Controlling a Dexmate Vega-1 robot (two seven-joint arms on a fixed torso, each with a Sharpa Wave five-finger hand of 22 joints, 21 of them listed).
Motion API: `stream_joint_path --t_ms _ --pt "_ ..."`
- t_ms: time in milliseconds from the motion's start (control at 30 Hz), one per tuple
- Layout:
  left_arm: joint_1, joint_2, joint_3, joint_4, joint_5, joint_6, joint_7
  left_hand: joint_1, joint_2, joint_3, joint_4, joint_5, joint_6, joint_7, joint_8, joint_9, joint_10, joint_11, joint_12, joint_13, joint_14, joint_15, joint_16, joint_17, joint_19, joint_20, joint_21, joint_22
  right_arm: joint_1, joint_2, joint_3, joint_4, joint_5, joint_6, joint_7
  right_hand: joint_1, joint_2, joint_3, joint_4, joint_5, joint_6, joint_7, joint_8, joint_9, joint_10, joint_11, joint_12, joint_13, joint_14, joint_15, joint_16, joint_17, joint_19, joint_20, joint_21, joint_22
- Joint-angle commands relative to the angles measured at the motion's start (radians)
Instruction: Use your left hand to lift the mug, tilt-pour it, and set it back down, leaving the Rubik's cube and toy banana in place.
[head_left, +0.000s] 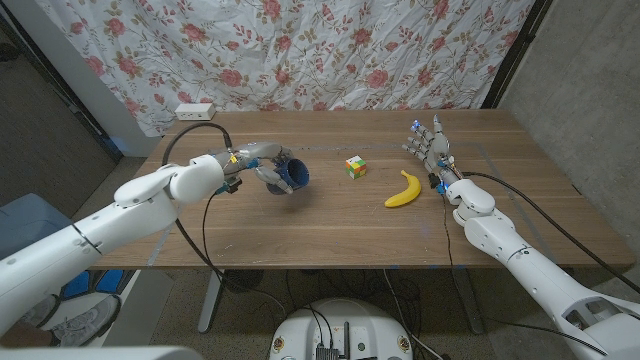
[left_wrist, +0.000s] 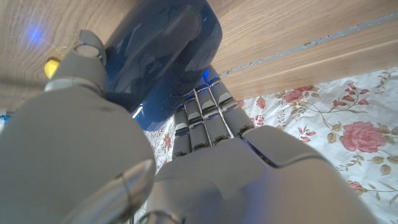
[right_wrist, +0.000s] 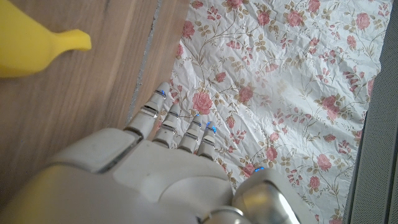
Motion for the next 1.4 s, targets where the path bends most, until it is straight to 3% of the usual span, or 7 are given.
stream_joint_path --t_ms 33,467,533,567,667,1133,1400 --pt "0.079 -0.021 -0.028 0.015 -0.098 -0.020 0.139 0.135 0.290 0.015 0.011 -0.001 0.125 -0.096 0.269 0.003 0.188 -0.175 0.034 0.269 0.054 -0.185 0.007 0.007 0.013 -0.005 0.007 0.003 0.000 0.000 0.000 0.000 0.000 0.000 0.000 0.001 0.010 0.002 0.007 0.004 0.000 -0.006 0.004 0.002 0.008 0.000 0.005 0.004 0.006 -0.050 0.006 0.002 0.003 0.000 0.006 0.005" --pt "0.147 -0.072 -0.070 0.071 -0.251 -0.101 0.238 0.124 0.277 0.009 0.012 -0.004 0.130 -0.096 0.272 0.000 0.185 -0.172 0.029 0.268 0.058 -0.187 0.001 0.005 0.014 -0.012 0.008 0.003 -0.001 0.000 0.000 -0.001 0.000 0.000 -0.001 0.002 0.010 0.002 0.007 0.004 -0.001 -0.006 0.004 0.002 0.008 0.001 0.005 0.004 0.006 -0.051 0.006 0.003 0.003 0.000 0.006 0.005" --pt "0.159 -0.078 -0.075 0.070 -0.270 -0.094 0.249 0.116 0.272 0.007 0.014 -0.005 0.128 -0.095 0.271 -0.001 0.182 -0.180 0.023 0.263 0.047 -0.185 -0.009 0.001 0.005 -0.013 0.005 0.002 -0.001 0.000 0.000 -0.001 0.000 0.000 0.000 0.002 0.010 0.002 0.007 0.004 -0.001 -0.006 0.004 0.002 0.007 0.001 0.005 0.004 0.006 -0.050 0.006 0.003 0.003 0.001 0.006 0.005" --pt "0.168 -0.074 -0.077 0.046 -0.272 -0.038 0.250 0.114 0.271 0.008 0.014 -0.005 0.129 -0.095 0.271 -0.001 0.183 -0.180 0.023 0.262 0.046 -0.185 -0.011 0.000 0.003 -0.013 0.004 0.002 0.000 0.000 0.000 -0.001 0.000 0.000 0.000 0.002 0.010 0.002 0.007 0.004 -0.001 -0.006 0.004 0.002 0.006 0.001 0.004 0.004 0.005 -0.051 0.005 0.003 0.003 0.001 0.006 0.005" --pt "0.178 -0.083 -0.079 0.056 -0.300 -0.048 0.260 0.112 0.271 0.010 0.015 -0.005 0.128 -0.095 0.271 -0.002 0.179 -0.176 0.018 0.259 0.043 -0.183 -0.017 -0.004 -0.002 -0.016 0.003 0.002 0.000 0.000 0.000 -0.001 0.000 0.000 0.000 0.002 0.010 0.002 0.007 0.004 -0.001 -0.006 0.004 0.002 0.007 0.001 0.005 0.004 0.005 -0.049 0.005 0.003 0.003 0.001 0.006 0.005" --pt "0.188 -0.160 -0.075 0.146 -0.457 -0.155 0.281 0.096 0.268 0.008 0.019 -0.006 0.116 -0.099 0.265 -0.007 0.162 -0.177 0.003 0.252 0.027 -0.181 -0.032 -0.007 -0.020 -0.017 -0.005 0.001 0.000 0.000 0.000 0.000 0.000 0.000 0.000 0.002 0.010 0.002 0.007 0.004 0.000 -0.006 0.004 0.002 0.008 0.000 0.005 0.004 0.005 -0.050 0.005 0.003 0.004 0.001 0.006 0.005" --pt "0.163 -0.204 -0.031 0.204 -0.487 -0.207 0.277 0.072 0.269 0.010 0.025 -0.006 0.101 -0.098 0.257 -0.013 0.143 -0.176 -0.013 0.245 0.006 -0.172 -0.054 -0.016 -0.042 -0.015 -0.014 -0.001 0.000 0.000 0.000 0.000 0.000 0.000 0.000 0.002 0.009 0.002 0.007 0.004 -0.001 -0.006 0.004 0.002 0.007 0.000 0.005 0.004 0.005 -0.050 0.005 0.003 0.003 0.001 0.006 0.005"
